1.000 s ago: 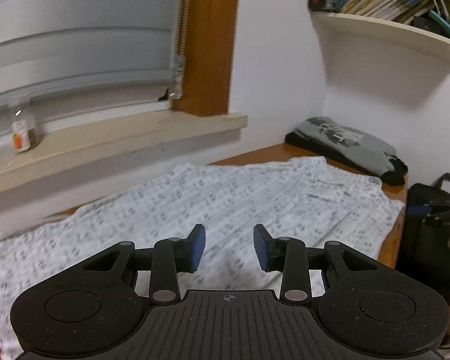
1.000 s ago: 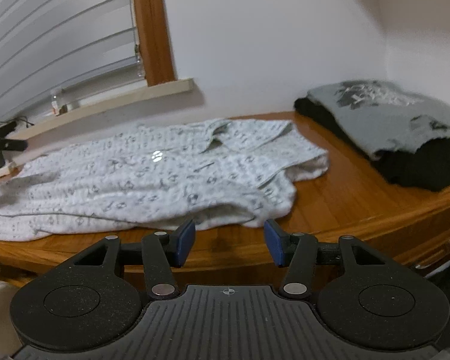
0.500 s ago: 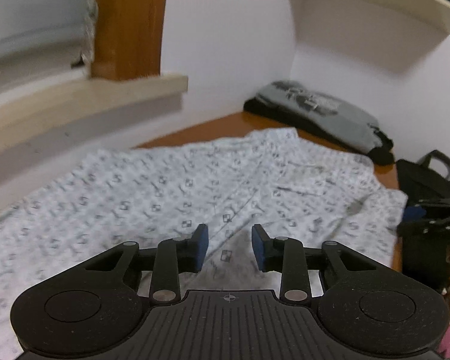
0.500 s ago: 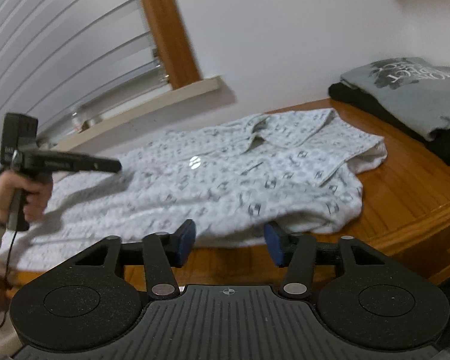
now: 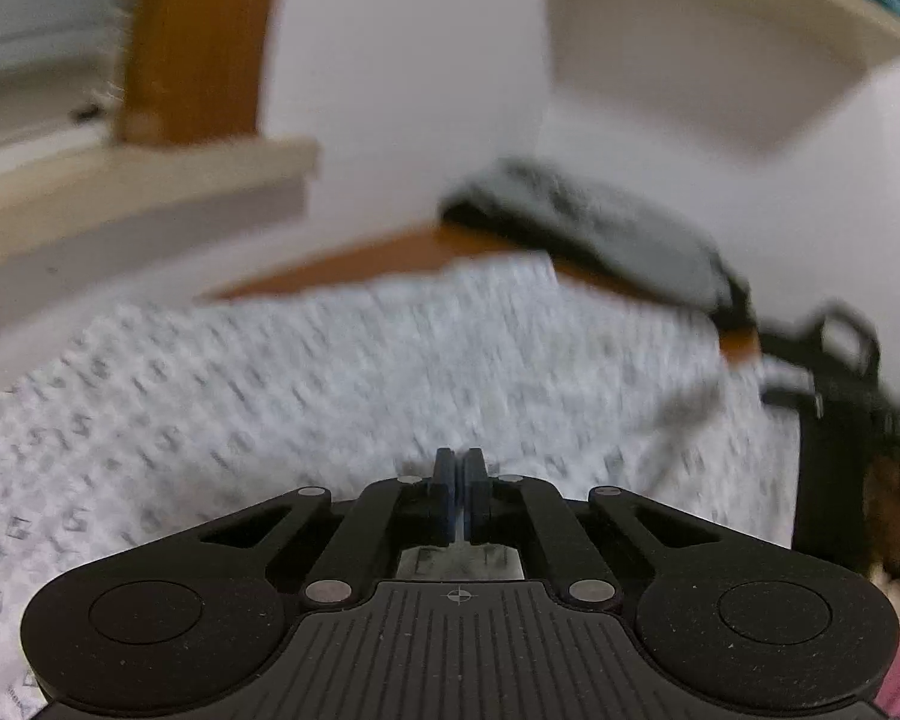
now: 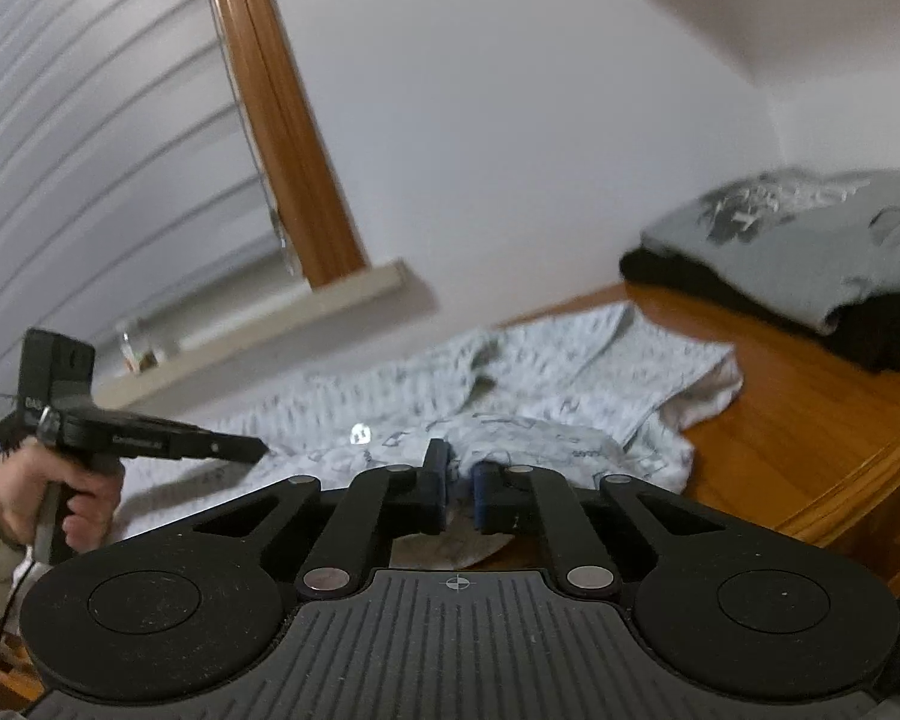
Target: Fold clothes
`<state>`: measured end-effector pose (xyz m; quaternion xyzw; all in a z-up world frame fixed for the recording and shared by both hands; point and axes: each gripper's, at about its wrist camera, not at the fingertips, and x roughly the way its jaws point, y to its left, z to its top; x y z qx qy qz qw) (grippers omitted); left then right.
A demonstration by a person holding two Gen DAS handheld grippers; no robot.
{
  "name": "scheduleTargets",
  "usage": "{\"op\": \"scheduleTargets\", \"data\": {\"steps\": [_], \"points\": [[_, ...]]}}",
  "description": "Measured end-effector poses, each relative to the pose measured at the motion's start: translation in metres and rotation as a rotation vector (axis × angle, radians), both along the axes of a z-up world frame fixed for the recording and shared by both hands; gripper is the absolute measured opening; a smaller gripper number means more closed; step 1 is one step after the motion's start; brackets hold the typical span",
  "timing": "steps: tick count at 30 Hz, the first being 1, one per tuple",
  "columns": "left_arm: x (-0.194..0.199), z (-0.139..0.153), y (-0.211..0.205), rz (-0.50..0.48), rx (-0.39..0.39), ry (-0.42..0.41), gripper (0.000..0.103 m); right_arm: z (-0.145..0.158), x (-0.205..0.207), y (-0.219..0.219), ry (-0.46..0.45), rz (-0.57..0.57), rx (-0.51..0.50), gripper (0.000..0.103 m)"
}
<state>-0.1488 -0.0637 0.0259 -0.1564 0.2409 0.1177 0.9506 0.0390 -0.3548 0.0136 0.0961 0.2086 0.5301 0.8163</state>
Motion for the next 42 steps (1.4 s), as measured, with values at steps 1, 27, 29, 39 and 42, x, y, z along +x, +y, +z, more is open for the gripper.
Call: {"op": "scheduleTargets", "data": {"steps": [1, 27, 29, 39, 42], "points": [[-0.005, 0.001, 0.006, 0.026, -0.035, -0.032, 0.002, -0.001, 0.000, -0.001, 0.004, 0.004, 0.000, 0.008], [-0.014, -0.005, 0.014, 0.224, 0.076, 0.085, 0.031, -0.009, 0.040, 0.006, -0.001, -0.111, -0.135, 0.012], [-0.023, -0.001, 0.015, 0.241, 0.077, 0.080, 0.032, -0.010, 0.044, 0.003, -0.001, -0.128, -0.142, 0.011], [-0.116, 0.036, 0.011, 0.348, 0.133, 0.050, 0.060, 0.004, 0.021, 0.008, -0.167, -0.174, -0.180, 0.038], [-0.153, 0.046, 0.007, 0.382, 0.153, 0.050, 0.061, 0.005, -0.004, 0.030, -0.221, -0.088, -0.172, 0.044]]}}
